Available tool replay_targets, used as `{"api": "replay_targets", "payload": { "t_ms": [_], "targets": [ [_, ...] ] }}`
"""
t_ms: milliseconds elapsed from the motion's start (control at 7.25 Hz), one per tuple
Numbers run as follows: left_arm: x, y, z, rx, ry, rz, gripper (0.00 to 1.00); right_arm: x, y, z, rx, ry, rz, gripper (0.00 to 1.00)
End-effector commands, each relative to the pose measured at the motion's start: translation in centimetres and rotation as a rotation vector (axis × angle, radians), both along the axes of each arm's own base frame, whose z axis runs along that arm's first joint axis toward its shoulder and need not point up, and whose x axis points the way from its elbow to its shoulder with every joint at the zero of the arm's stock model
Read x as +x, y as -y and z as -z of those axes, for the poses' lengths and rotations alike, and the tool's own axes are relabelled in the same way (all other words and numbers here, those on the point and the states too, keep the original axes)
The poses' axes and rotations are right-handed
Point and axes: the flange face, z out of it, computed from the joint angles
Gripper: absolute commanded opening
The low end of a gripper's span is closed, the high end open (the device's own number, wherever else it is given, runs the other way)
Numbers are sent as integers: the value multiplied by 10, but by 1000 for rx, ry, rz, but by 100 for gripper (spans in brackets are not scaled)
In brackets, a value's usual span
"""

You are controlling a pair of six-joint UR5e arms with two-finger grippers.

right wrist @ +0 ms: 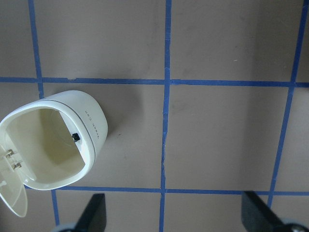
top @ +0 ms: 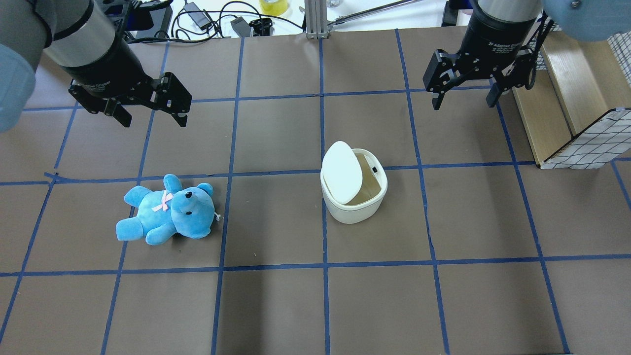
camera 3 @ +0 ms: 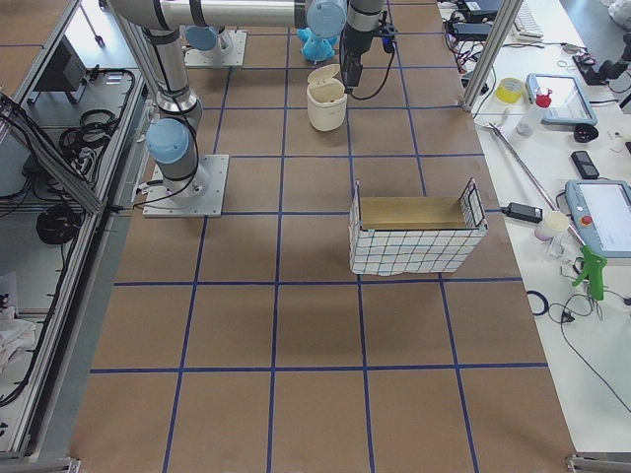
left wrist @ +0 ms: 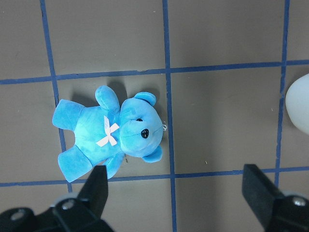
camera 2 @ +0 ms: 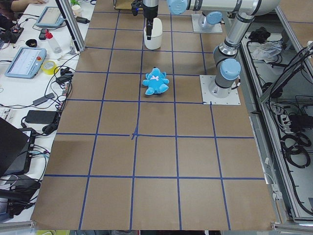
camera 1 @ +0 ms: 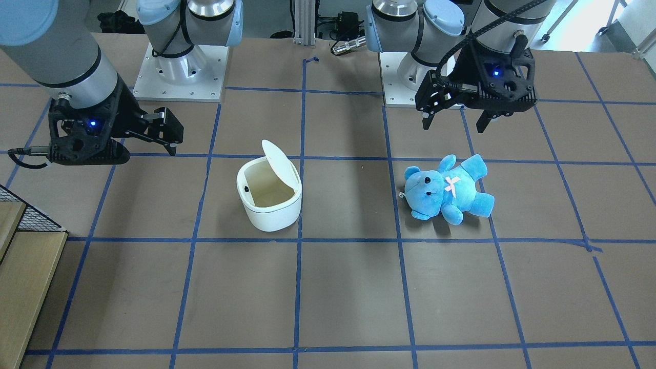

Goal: Open trash can with right arm

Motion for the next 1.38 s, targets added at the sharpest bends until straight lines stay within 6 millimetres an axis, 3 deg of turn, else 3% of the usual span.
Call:
{"api": "replay_targets", "payload": {
  "t_ms": [0,276,552,828,1241],
  "targets": [
    [0,0,0,0,0,0,100,-2,0,-2,-2,-11,-3,99],
    [0,0,0,0,0,0,100,-5,4,-25,-50,-45,-6,100],
    [0,0,0,0,0,0,100,-7,3,-34,-66,-62,1,100],
    [0,0,0,0,0,0,100,-5,-16,-46,-55,-65,0,100],
    [0,0,0,0,0,0,100,-5,-29,-50,-41,-67,21,99]
  ]
}}
